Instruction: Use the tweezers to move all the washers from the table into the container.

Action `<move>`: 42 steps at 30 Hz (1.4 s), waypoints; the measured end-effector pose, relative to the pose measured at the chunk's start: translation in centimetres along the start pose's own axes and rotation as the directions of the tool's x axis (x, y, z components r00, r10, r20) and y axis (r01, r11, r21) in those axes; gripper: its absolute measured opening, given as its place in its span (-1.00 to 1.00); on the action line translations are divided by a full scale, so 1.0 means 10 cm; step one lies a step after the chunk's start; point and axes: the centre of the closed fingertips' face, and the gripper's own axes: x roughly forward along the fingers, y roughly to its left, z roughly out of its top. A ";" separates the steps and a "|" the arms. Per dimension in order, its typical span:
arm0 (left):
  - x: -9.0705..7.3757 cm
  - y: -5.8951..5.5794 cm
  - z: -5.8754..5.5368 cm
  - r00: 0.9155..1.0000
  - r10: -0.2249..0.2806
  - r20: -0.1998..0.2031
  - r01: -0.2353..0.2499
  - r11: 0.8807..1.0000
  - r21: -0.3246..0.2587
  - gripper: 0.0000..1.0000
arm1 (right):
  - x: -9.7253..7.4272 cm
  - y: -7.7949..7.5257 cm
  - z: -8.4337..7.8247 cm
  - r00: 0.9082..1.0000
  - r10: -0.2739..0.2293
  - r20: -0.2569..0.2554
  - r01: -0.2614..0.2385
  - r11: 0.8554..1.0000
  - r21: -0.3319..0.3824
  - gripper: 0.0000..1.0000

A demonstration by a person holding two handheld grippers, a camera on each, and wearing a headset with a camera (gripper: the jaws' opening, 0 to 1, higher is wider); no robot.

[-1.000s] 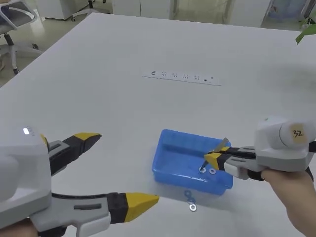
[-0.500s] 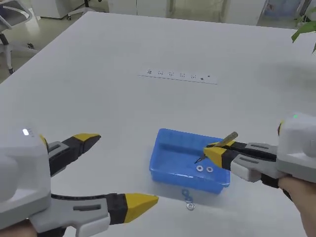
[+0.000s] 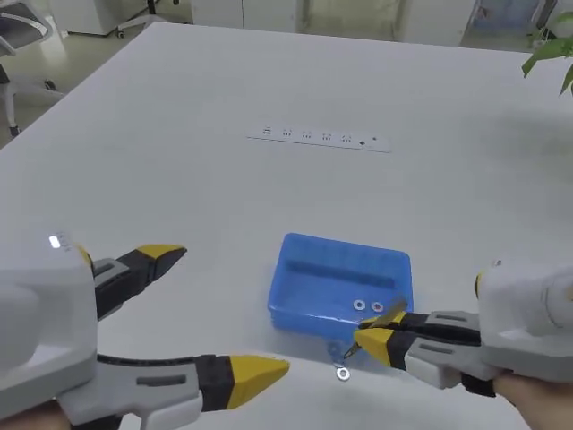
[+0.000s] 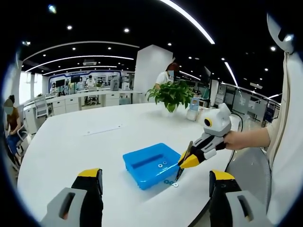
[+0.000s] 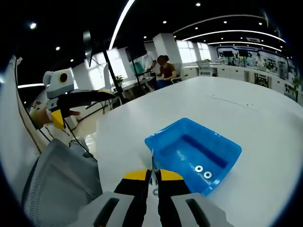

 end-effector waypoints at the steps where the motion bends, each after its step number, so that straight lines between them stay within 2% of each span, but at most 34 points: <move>1: 0.00 0.00 0.00 1.000 0.000 0.001 0.000 1.000 -0.001 0.91 | 0.01 -0.01 -0.02 1.000 0.001 -0.007 -0.001 1.000 0.003 -0.94; 5: -0.01 0.01 -0.01 1.000 0.004 -0.001 -0.004 1.000 -0.002 0.90 | 0.05 -0.01 -0.10 1.000 0.004 -0.026 -0.004 1.000 0.001 -0.94; 15: -0.01 -0.01 -0.01 1.000 -0.001 -0.007 0.001 1.000 0.001 0.90 | 0.09 0.03 -0.15 0.998 0.017 -0.060 -0.020 0.999 -0.039 -0.94; 19: 0.00 -0.01 -0.01 1.000 -0.005 -0.008 0.005 1.000 0.001 0.90 | 0.09 0.09 -0.16 0.996 0.018 -0.091 -0.028 0.993 -0.115 -0.93; 22: 0.01 -0.02 -0.01 1.000 -0.009 -0.009 0.009 1.000 0.004 0.90 | 0.11 0.17 -0.19 0.992 0.021 -0.126 -0.050 0.972 -0.228 -0.93; 27: 0.03 -0.04 0.00 1.000 -0.015 -0.009 0.015 1.000 0.006 0.90 | 0.16 0.28 -0.20 0.991 0.019 -0.134 -0.066 0.933 -0.355 -0.93; 30: 0.03 -0.04 0.02 1.000 -0.016 -0.003 0.016 1.000 0.007 0.90 | 0.17 0.27 -0.20 0.991 0.004 -0.136 -0.055 0.925 -0.377 -0.94; 33: 0.03 -0.05 0.02 1.000 -0.017 -0.002 0.017 1.000 0.008 0.90 | 0.16 0.25 -0.19 0.992 0.014 -0.128 -0.054 0.950 -0.309 -0.95; 35: 0.02 -0.05 0.02 1.000 -0.017 -0.004 0.017 1.000 0.011 0.90 | 0.16 0.30 -0.18 0.992 0.051 -0.117 -0.081 0.959 -0.271 -0.95; 36: 0.02 -0.04 0.02 1.000 -0.015 -0.004 0.015 1.000 0.011 0.90 | 0.16 0.37 -0.14 0.992 0.085 -0.097 -0.107 0.964 -0.246 -0.95; 38: 0.01 -0.04 0.03 1.000 -0.012 0.000 0.012 1.000 0.010 0.90 | 0.13 0.45 -0.06 0.989 0.132 -0.065 -0.143 0.966 -0.215 -0.95; 42: -0.01 -0.02 0.02 1.000 -0.006 0.000 0.006 1.000 0.008 0.90 | 0.06 0.47 0.12 0.991 0.132 -0.037 -0.137 0.964 -0.228 -0.95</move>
